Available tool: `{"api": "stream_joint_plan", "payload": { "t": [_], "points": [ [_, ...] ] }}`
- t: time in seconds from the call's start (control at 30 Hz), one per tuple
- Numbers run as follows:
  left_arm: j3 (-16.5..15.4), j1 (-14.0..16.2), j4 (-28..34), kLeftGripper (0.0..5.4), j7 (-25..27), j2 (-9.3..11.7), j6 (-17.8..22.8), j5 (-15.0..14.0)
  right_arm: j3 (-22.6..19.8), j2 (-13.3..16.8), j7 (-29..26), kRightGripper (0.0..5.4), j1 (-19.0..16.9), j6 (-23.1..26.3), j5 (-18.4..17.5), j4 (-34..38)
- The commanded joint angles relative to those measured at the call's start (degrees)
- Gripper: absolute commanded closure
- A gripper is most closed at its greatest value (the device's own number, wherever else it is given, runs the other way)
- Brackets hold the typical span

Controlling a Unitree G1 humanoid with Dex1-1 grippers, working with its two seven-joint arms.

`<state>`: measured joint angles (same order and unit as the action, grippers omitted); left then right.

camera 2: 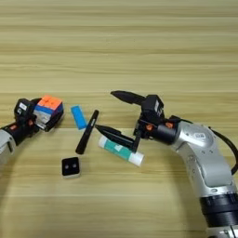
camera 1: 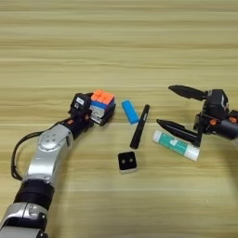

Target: Move the objects on the table

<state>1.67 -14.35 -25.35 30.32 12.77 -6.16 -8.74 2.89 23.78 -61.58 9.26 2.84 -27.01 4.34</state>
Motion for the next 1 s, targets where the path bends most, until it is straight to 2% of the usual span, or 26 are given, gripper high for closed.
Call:
{"api": "stream_joint_plan", "payload": {
  "t": [0.03, 0.33, 0.73, 1.0],
  "points": [
    [0.51, -0.59, -0.33, 1.24, 0.10, 0.12, -0.59, 1.21, -0.07, 0.14, 0.06, 0.00, 0.71, -0.48, 0.20, -0.03],
    [0.56, -1.15, -0.88, 2.10, 0.11, 0.34, -1.03, 1.21, -0.17, 0.19, -0.02, 0.00, 1.31, -0.45, 0.17, -0.47],
    [0.83, -2.06, 1.14, 2.13, 1.77, 1.36, -1.75, 2.00, -0.47, 0.72, -0.56, 0.00, 2.04, -0.50, 0.17, -1.25],
    [0.47, -2.52, 9.01, 2.13, 4.78, 4.47, -0.87, 1.05, -0.52, 1.47, -1.62, 0.00, 2.04, -0.74, 0.22, -1.92]
  ]
}}
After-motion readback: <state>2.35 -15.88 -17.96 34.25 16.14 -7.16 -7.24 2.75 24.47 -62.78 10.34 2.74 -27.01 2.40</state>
